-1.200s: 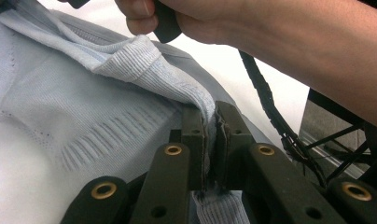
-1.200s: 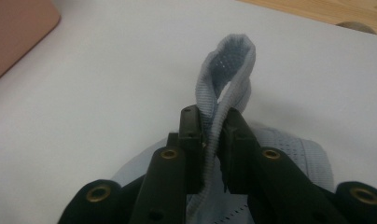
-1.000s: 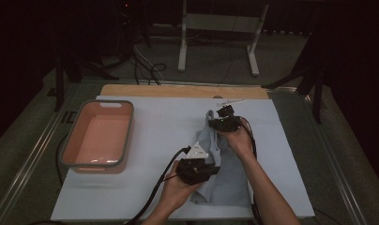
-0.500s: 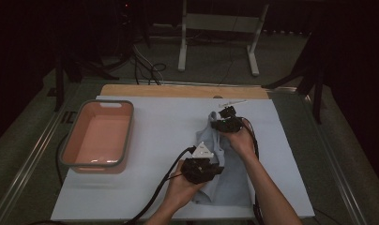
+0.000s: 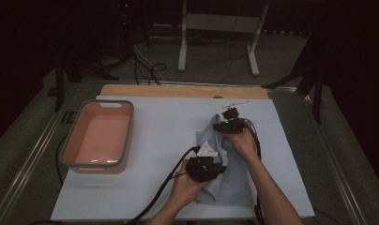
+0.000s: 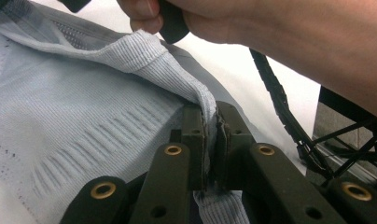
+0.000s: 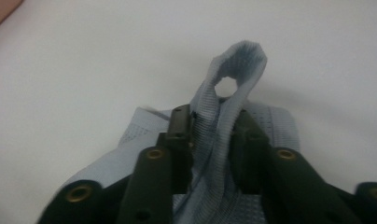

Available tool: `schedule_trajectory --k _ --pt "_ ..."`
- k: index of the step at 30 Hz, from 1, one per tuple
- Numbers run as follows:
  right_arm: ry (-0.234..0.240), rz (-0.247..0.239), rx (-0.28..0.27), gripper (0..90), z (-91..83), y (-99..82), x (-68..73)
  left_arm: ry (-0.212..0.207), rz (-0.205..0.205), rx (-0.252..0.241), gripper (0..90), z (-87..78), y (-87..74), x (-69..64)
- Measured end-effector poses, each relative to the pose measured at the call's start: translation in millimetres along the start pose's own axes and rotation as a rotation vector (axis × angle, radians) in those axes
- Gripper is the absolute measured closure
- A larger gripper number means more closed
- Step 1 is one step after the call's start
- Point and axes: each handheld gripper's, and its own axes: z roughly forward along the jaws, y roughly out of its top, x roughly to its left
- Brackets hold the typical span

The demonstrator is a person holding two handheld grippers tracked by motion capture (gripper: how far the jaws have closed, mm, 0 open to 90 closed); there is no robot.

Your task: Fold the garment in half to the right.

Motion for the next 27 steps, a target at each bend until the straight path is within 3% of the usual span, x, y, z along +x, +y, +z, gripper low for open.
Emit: schedule_trajectory --k 13,20,27 --pt "-0.037 -0.002 -0.04 42.8 -16.5 0.3 0.7 -0.008 0.004 0.006 84.0 6.0 2.1 -2.8" --pt "-0.036 -0.038 -0.047 41.7 -25.4 -0.8 4.8 -0.012 0.009 0.01 84.0 10.3 3.9 -4.5" --pt "-0.027 -0.055 -0.04 46.5 -32.3 -8.0 7.2 -0.018 0.015 0.012 84.0 16.5 7.2 -6.4"
